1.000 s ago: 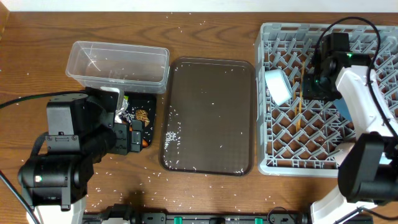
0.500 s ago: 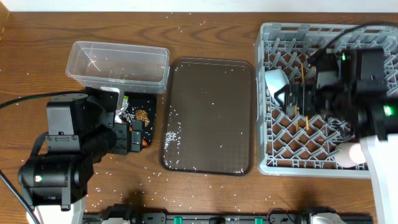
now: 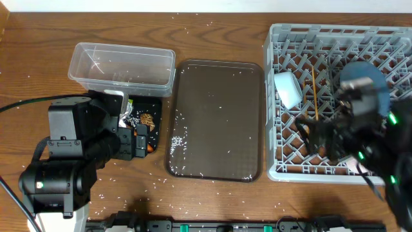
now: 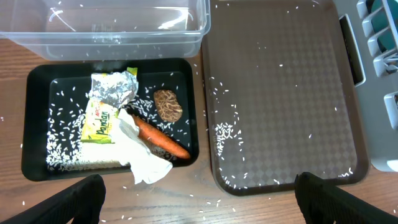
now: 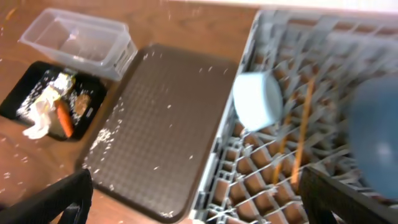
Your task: Sort waste into correct bins and load items into the dishwasher rack
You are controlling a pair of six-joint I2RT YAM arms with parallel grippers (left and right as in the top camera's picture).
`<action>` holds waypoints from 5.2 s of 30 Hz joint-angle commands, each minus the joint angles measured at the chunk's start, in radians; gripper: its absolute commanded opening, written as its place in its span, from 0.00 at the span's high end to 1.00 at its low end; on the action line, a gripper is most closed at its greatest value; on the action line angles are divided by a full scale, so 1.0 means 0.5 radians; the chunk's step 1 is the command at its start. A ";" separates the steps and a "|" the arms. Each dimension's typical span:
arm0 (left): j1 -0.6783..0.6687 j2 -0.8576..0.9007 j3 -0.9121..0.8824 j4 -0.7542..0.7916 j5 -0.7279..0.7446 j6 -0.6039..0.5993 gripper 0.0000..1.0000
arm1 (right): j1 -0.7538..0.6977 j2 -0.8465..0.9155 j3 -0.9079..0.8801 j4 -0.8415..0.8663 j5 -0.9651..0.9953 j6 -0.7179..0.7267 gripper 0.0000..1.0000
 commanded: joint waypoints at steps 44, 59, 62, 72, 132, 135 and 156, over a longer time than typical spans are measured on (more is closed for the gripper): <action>0.007 0.001 0.031 -0.001 0.018 0.012 0.02 | -0.246 -1.813 -2.811 2.140 -0.536 -0.329 0.01; 0.007 0.001 0.031 -0.001 0.018 0.012 0.02 | -0.246 -1.811 -2.845 2.226 -0.535 -0.329 0.01; 0.007 0.001 0.031 -0.001 0.018 0.012 0.02 | -0.246 -1.811 -2.845 2.226 -0.535 -0.329 0.01; 0.007 0.001 0.031 -0.001 0.018 0.012 0.02 | -0.246 -1.811 -2.845 2.226 -0.535 -0.329 0.01; -0.101 -1.512 -1.586 1.688 0.033 0.372 0.02 | -0.246 -1.810 -2.845 2.226 -0.535 -0.329 0.01; -0.101 -1.643 -1.679 1.702 0.026 0.372 0.02 | -0.246 -1.811 -2.845 2.226 -0.535 -0.329 0.01; -0.101 -1.904 -2.167 1.987 -0.025 0.378 0.02 | -0.246 -1.811 -2.845 2.226 -0.535 -0.329 0.01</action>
